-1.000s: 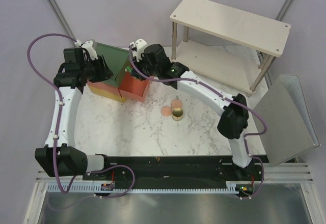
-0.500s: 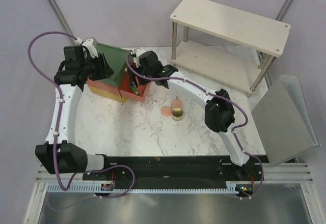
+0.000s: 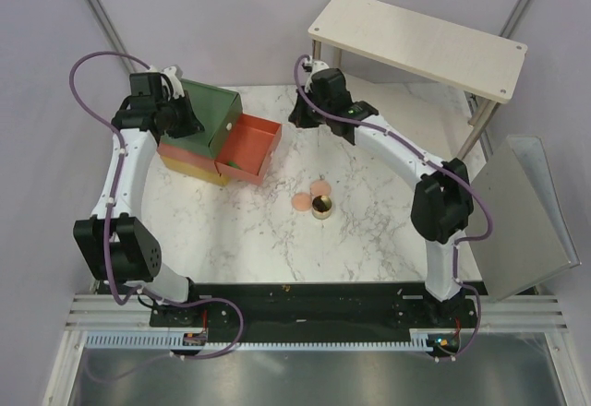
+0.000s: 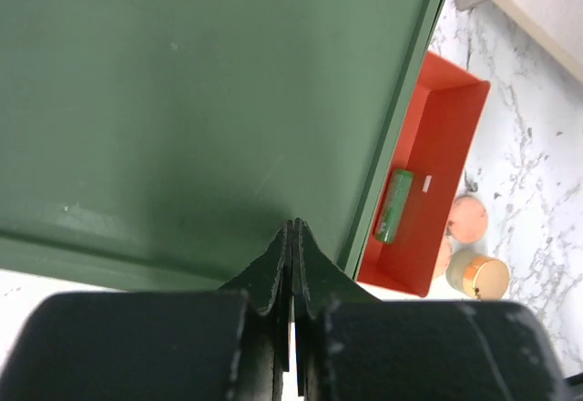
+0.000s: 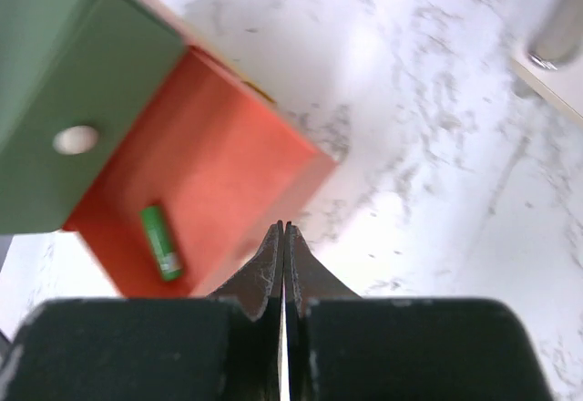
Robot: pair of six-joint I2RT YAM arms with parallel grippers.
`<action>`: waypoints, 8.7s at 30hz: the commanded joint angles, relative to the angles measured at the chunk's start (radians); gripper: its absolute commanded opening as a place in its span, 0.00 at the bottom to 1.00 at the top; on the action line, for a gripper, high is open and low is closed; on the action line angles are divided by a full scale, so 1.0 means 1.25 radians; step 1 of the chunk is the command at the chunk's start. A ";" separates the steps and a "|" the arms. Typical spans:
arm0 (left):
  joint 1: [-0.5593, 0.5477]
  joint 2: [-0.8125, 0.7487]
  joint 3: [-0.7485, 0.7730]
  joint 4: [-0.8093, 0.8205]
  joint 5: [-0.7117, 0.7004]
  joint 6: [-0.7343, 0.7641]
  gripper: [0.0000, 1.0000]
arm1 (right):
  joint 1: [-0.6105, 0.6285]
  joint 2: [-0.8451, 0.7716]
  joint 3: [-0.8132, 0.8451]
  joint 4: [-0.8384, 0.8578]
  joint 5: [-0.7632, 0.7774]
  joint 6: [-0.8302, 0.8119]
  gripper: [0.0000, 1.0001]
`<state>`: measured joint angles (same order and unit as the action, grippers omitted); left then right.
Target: Organize the makeup
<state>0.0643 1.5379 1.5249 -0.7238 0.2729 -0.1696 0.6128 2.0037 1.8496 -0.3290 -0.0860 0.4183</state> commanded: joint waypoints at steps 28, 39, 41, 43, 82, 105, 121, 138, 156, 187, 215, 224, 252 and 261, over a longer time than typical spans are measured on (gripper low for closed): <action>0.003 0.016 -0.015 -0.025 -0.018 -0.005 0.02 | 0.040 0.240 0.104 0.115 -0.270 0.167 0.00; 0.003 0.015 -0.020 -0.036 -0.008 0.001 0.02 | 0.102 0.359 0.279 0.152 -0.280 0.213 0.00; 0.003 0.014 -0.022 -0.036 -0.009 0.002 0.02 | 0.107 0.373 0.295 0.156 -0.283 0.221 0.00; 0.001 0.013 -0.023 -0.038 -0.009 0.004 0.02 | 0.112 0.370 0.285 0.182 -0.289 0.224 0.00; 0.003 0.007 -0.033 -0.053 -0.017 0.036 0.10 | 0.028 0.370 -0.264 0.975 -0.477 0.843 0.49; 0.003 -0.009 -0.046 -0.052 -0.020 0.031 0.13 | 0.045 0.547 -0.064 0.893 -0.363 0.948 0.46; 0.003 -0.017 -0.047 -0.060 -0.028 0.035 0.13 | 0.048 0.617 0.036 0.834 -0.330 0.966 0.44; 0.003 -0.022 -0.043 -0.063 -0.037 0.044 0.14 | 0.058 0.645 0.054 0.764 -0.296 0.954 0.29; 0.001 -0.019 -0.043 -0.066 -0.042 0.042 0.15 | 0.022 0.525 -0.122 0.807 -0.312 0.893 0.11; 0.003 -0.017 -0.043 -0.066 -0.038 0.049 0.15 | -0.094 0.049 -0.243 0.103 -0.285 0.194 0.58; 0.003 -0.012 -0.087 -0.044 0.001 0.035 0.15 | 0.102 -0.128 -0.337 -0.409 0.036 -0.173 0.69; 0.003 -0.015 -0.096 -0.042 0.006 0.033 0.16 | 0.102 -0.079 -0.320 -0.390 0.081 -0.189 0.76; 0.001 -0.024 -0.102 -0.041 -0.007 0.041 0.16 | 0.099 0.043 -0.266 -0.325 0.048 -0.203 0.20; 0.003 -0.023 -0.100 -0.041 -0.010 0.044 0.16 | 0.100 -0.027 -0.240 -0.352 0.037 -0.201 0.16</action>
<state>0.0662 1.4937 1.4399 -0.6518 0.2897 -0.1547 0.7410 2.0430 1.5009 -0.7712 -0.0265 0.1780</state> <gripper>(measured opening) 0.158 0.662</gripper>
